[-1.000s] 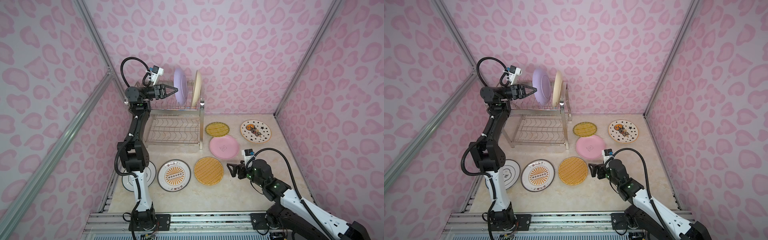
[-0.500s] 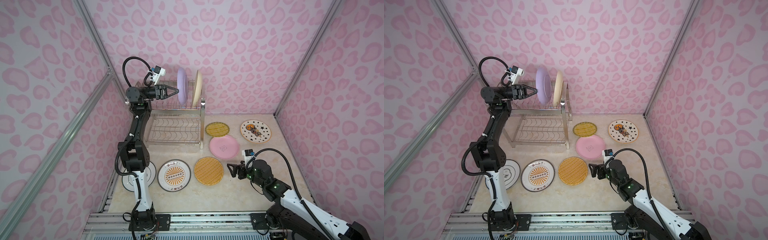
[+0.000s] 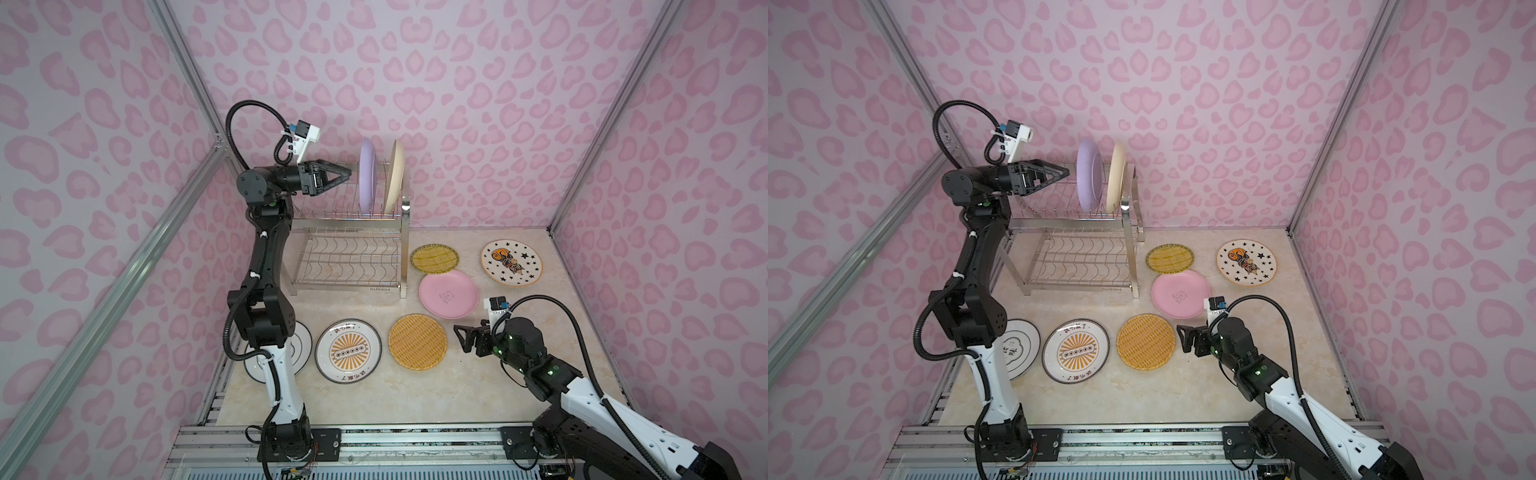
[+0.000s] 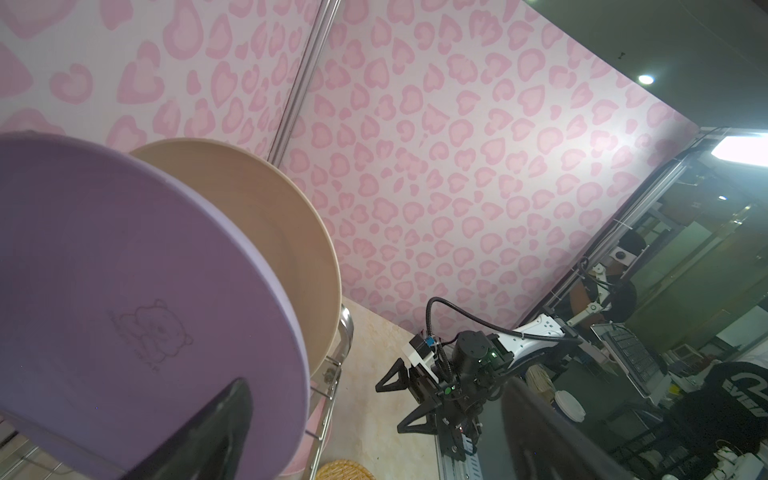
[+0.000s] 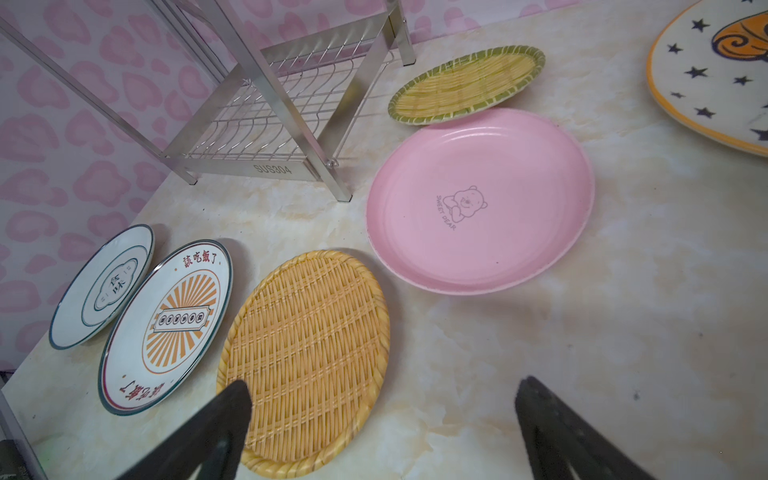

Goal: Load plates into a dish rack
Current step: Place the plate on the dish rack, then move the dish rack to the top-center of the table.

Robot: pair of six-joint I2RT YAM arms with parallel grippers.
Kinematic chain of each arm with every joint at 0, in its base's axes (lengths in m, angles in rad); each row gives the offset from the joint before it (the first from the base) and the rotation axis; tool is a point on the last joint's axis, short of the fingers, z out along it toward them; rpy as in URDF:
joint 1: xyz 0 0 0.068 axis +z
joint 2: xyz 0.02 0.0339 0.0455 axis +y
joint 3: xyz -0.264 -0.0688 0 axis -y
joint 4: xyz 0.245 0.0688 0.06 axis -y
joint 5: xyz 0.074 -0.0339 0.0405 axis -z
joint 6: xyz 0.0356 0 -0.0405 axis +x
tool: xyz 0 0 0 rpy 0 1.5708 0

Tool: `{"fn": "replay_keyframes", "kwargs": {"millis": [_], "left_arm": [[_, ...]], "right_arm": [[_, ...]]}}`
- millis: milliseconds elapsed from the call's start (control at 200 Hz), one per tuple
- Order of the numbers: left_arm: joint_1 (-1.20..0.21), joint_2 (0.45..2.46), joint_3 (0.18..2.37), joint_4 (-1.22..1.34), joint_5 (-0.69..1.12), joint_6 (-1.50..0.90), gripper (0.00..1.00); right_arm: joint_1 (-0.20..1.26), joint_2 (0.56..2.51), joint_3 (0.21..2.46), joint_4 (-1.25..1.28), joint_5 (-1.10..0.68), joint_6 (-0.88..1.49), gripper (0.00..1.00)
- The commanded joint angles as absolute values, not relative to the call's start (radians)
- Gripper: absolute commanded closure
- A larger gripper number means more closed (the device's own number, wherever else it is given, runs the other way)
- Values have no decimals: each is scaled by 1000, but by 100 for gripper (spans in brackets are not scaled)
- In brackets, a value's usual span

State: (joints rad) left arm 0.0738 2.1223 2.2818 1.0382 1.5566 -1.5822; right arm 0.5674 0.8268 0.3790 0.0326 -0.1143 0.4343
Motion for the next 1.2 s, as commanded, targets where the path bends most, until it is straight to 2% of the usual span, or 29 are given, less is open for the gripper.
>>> {"fn": "replay_keyframes", "kwargs": {"millis": [0, 185, 355, 470, 626, 771, 926, 1021, 1196], "left_arm": [[81, 2064, 2296, 1048, 1512, -1573, 3], [103, 2016, 2295, 991, 1415, -1572, 3], [115, 1873, 2151, 940, 1316, -1536, 3], [115, 1712, 1992, 771, 1239, -1371, 3], [108, 1501, 1805, 391, 1127, -1051, 3], [85, 1353, 1632, 301, 1058, -974, 3], [43, 1199, 1462, 109, 957, -832, 3], [-9, 1103, 1380, -108, 815, -673, 3], [-159, 978, 1162, -254, 589, -559, 3]], "right_arm": [[568, 830, 389, 30, -123, 429, 0], [564, 824, 414, 1, -96, 452, 0], [515, 832, 471, -56, -86, 473, 0], [486, 838, 507, -87, -49, 497, 0], [423, 886, 546, -113, -87, 562, 0], [402, 922, 540, -79, -126, 587, 0], [397, 928, 497, -30, -137, 614, 0], [395, 923, 470, -23, -111, 614, 0], [377, 954, 448, 7, -133, 612, 0]]}}
